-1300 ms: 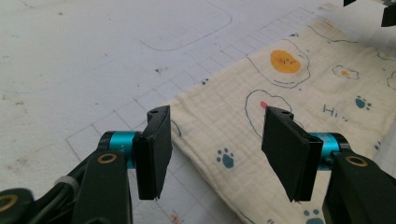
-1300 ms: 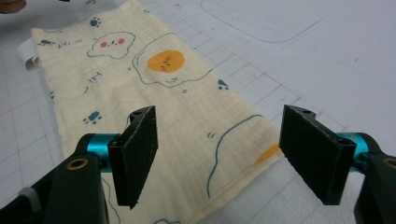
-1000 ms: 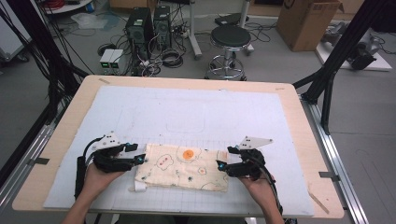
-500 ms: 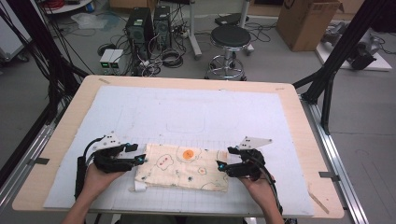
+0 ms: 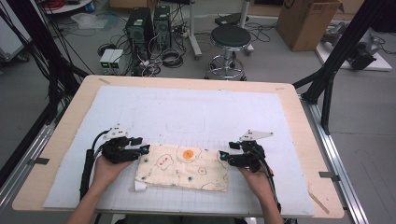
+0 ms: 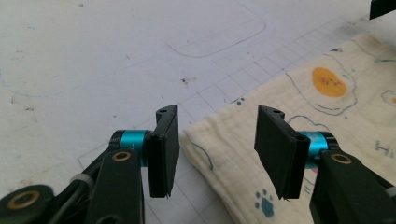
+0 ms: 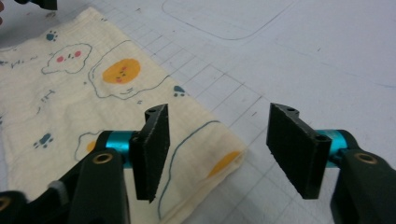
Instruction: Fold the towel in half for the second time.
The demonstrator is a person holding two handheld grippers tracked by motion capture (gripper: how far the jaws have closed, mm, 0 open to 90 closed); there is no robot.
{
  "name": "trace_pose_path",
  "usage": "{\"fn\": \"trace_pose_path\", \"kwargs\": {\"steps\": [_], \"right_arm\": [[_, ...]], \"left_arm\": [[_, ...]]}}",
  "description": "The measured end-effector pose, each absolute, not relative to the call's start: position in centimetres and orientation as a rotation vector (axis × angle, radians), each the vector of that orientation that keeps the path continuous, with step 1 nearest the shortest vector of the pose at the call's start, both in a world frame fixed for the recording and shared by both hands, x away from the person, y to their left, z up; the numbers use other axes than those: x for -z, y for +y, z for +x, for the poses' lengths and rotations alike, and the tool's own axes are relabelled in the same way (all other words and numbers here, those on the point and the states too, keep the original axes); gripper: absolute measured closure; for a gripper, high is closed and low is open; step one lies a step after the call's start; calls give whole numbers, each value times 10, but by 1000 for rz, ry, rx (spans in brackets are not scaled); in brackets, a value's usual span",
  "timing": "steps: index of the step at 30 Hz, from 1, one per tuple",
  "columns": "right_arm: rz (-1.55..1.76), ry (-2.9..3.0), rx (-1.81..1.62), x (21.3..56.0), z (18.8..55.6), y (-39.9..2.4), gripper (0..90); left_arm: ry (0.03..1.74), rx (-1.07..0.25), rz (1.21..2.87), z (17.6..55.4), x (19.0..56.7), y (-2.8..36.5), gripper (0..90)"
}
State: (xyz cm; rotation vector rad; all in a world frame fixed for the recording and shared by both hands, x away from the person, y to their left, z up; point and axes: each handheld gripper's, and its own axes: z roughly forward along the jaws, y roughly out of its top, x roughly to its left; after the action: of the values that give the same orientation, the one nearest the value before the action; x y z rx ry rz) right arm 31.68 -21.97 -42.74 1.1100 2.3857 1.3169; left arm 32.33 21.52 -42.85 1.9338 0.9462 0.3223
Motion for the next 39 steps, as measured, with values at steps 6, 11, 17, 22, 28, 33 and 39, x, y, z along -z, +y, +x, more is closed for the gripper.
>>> {"fn": "trace_pose_path", "kwargs": {"steps": [6,11,17,22,28,33,39], "right_arm": [[1161,2430,-1251,437,328,-217,519],[1174,2469,-1226,442,333,-217,585],[1205,2484,-1238,444,335,-219,654],[1174,2519,-1225,443,333,-217,759],[1147,2544,-1235,443,333,-216,840],[1156,2536,-1260,438,332,-219,847],[1150,2512,-1293,431,336,-220,847]], "left_arm": [[1000,-328,1966,333,437,216,521],[1024,-287,1948,340,440,216,545],[1029,-229,2029,346,442,205,578],[1000,-239,2059,343,441,204,731],[972,-250,2053,341,438,205,825],[972,-248,2036,340,435,207,838],[981,-259,1998,339,431,211,843]]}}
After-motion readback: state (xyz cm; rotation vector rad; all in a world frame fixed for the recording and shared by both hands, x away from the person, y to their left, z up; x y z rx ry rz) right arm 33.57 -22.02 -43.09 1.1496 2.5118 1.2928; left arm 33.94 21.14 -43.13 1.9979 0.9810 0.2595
